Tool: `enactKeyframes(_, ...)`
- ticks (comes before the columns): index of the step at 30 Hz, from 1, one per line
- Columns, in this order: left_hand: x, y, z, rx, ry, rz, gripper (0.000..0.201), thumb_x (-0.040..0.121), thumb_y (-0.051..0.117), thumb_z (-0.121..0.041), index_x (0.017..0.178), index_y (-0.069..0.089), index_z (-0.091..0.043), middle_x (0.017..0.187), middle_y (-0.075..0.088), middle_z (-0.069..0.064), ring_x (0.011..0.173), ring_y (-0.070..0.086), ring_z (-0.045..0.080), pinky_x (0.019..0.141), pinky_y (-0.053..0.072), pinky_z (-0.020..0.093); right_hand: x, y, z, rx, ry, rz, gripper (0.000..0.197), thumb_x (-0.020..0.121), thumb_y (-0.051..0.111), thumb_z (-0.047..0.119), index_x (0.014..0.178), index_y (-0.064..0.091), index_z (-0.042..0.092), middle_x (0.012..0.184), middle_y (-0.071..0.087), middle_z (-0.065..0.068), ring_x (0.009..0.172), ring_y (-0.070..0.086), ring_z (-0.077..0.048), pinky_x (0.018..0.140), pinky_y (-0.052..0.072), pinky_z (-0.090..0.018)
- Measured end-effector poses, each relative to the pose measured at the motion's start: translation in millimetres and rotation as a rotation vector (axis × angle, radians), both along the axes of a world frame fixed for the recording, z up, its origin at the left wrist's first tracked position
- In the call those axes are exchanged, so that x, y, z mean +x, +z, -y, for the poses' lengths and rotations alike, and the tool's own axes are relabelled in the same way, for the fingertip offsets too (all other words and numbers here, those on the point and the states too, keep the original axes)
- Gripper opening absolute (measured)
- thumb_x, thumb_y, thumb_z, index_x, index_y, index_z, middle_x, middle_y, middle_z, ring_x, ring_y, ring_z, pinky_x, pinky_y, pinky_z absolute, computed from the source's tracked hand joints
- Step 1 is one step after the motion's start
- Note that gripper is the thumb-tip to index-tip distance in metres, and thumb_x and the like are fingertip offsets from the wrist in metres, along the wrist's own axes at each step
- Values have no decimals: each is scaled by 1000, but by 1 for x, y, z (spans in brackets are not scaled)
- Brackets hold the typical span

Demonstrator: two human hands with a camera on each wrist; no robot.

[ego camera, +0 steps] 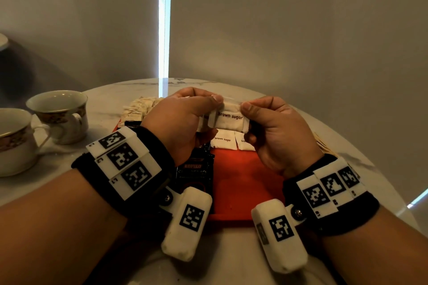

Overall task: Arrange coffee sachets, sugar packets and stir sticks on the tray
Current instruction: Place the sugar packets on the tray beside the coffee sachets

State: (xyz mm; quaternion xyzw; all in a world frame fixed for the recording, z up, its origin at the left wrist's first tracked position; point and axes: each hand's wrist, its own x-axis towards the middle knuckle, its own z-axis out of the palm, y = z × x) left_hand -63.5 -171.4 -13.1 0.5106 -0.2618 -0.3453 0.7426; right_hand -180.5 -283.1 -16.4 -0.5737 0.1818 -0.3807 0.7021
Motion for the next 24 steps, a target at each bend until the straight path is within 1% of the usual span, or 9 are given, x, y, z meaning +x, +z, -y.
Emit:
enactKeyframes(5,1,-1,2,-3,9,-17,8,91,69,-16,89,62,-15,84,72,7,72,69,21,46,49,25,-1,1,1,18,10,16,27,62,74,10,77,52,13,70,65,-10,65,57,-26,37,33,-22)
enactKeyframes(9,2,0,1,-8,13,-24,6,93,68,-16,91,63,-14,85,72,8,73,68,21,48,50,25,-4,1,1,34,103,-45,31,68,72,5,90,51,14,79,65,-10,66,61,-23,40,37,-22)
enactKeyframes(12,2,-2,2,4,11,-26,5,92,69,-17,92,64,-14,91,71,10,75,66,23,48,50,26,-4,-1,1,19,119,-61,29,80,62,-11,82,48,15,72,62,-8,64,63,-21,40,35,-23)
enactKeyframes(14,2,-2,2,16,10,-32,7,92,70,-19,94,65,-13,96,69,12,74,65,23,48,50,26,-4,0,2,15,103,-51,28,79,62,-11,76,51,14,69,62,-5,63,61,-19,40,34,-23)
enactKeyframes(15,3,-2,2,9,10,-40,8,91,70,-20,93,66,-14,94,69,11,71,65,21,48,49,26,-3,1,4,22,80,-47,25,78,63,-11,76,55,13,72,63,-6,63,60,-18,41,36,-22)
enactKeyframes(17,4,-1,1,-14,14,-67,8,90,71,-20,93,66,-14,89,69,6,66,66,17,48,49,26,-4,2,13,76,3,-41,23,84,61,-12,81,63,11,80,68,-9,64,62,-17,43,42,-22)
enactKeyframes(20,6,2,-1,-26,26,-89,9,91,70,-22,95,66,-15,93,69,5,70,66,17,49,51,25,-3,0,28,170,-89,-75,23,91,57,-9,93,70,10,92,73,-12,66,67,-16,48,49,-21)
enactKeyframes(22,7,3,-2,-29,31,-95,8,92,70,-22,95,65,-15,94,69,5,70,66,17,48,50,24,-2,-5,34,204,-85,-175,25,94,54,-9,94,71,9,93,72,-12,68,67,-16,50,52,-20)
enactKeyframes(24,8,4,-2,-29,33,-100,9,92,70,-23,96,65,-16,92,69,4,66,67,15,48,50,24,-2,-10,37,236,-14,-276,27,95,49,-10,93,70,7,97,69,-15,71,66,-19,50,53,-19)
